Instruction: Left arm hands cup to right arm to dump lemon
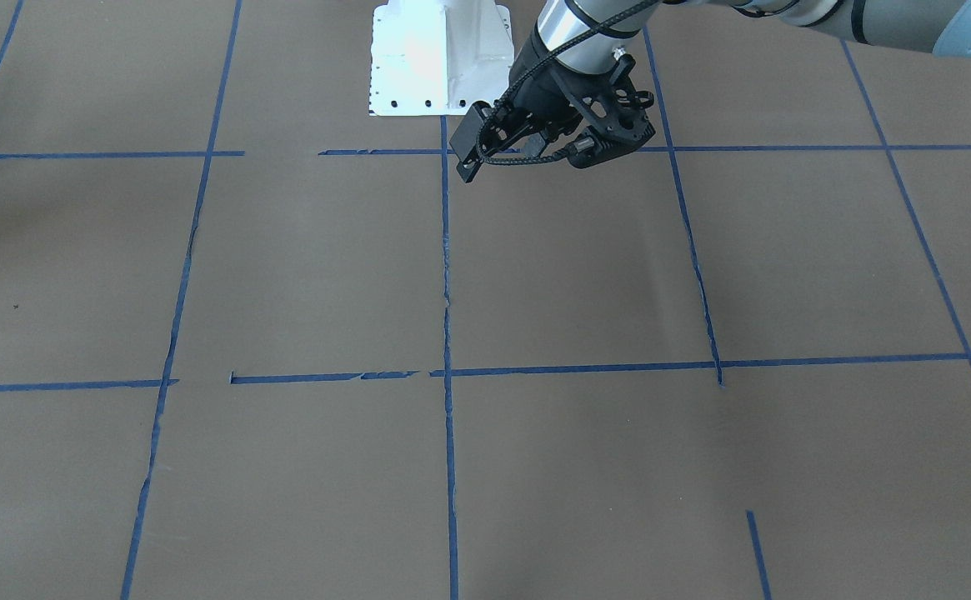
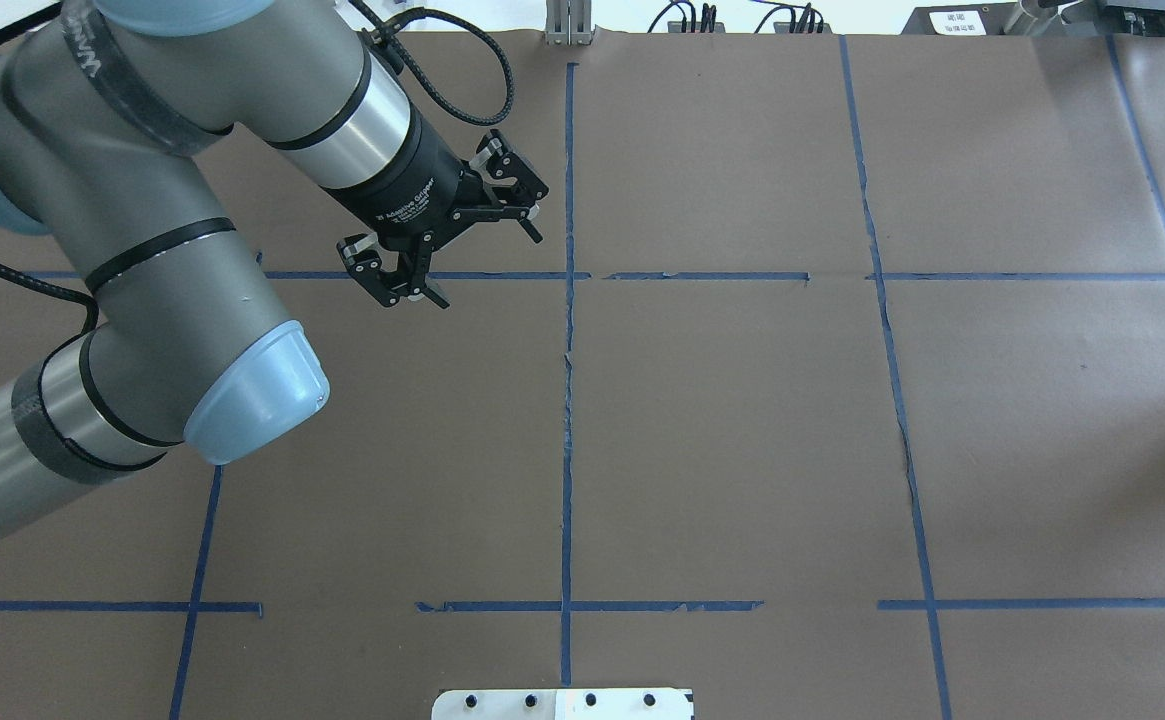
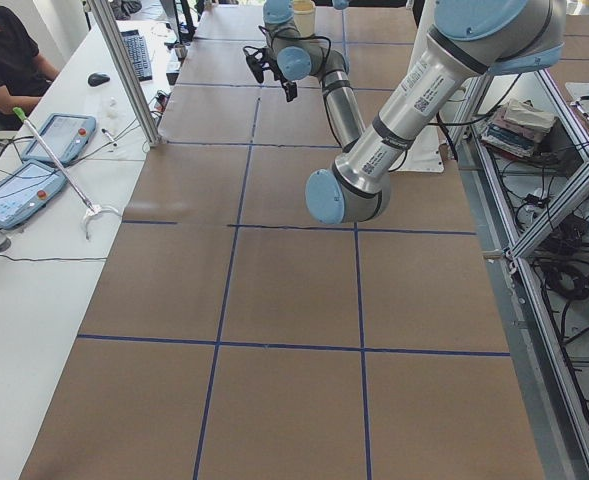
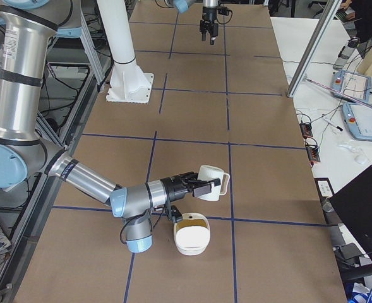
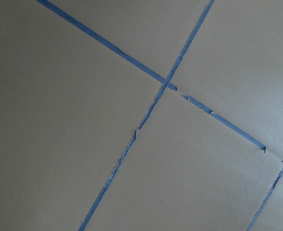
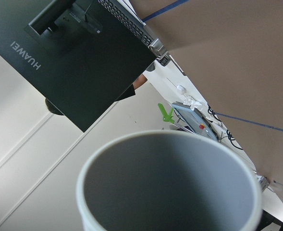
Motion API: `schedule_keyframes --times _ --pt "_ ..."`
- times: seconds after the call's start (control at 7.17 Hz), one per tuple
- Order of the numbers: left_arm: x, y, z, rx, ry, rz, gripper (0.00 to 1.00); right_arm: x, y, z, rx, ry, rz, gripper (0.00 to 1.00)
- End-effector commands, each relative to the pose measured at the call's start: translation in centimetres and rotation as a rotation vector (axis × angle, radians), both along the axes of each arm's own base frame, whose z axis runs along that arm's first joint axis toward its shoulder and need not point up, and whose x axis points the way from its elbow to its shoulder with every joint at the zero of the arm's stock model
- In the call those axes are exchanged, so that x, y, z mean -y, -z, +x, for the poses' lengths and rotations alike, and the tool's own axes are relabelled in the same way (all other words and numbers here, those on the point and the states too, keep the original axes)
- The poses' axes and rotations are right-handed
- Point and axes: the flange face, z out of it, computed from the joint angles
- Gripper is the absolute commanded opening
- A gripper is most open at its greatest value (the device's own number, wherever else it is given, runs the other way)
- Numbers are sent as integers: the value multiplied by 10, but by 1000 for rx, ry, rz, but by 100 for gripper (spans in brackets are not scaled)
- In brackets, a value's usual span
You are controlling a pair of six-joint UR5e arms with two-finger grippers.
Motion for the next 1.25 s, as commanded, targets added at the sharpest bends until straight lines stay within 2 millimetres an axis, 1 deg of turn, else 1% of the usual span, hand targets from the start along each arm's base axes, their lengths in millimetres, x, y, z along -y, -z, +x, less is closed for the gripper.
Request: schedule_keyframes --times 0.0,0.14,0.28,0.42,0.56,0.7,0.84,0.98,1.12 --pt "2 -1 -3 1 4 4 100 65 40 -50 -151 20 13 36" --pt "5 -2 -5 2 9 4 100 102 59 -96 -247 0 46 36" --pt "6 -2 -6 2 12 5 100 123 78 -153 -423 -16 123 36" --pt "6 -1 -7 1 14 6 100 142 101 -196 -565 -20 194 36" --pt "8 0 -9 0 17 7 100 174 145 -243 -725 -13 266 37" --pt "8 0 -9 0 18 7 100 179 182 -277 -885 13 348 37" --pt "10 -1 -10 7 37 16 100 180 227 -322 -1124 6 438 37" --pt "11 -1 -10 12 45 21 100 164 274 -379 -1363 -30 492 37" --pt "12 -2 -8 15 47 19 100 150 314 -432 -1548 -40 547 43"
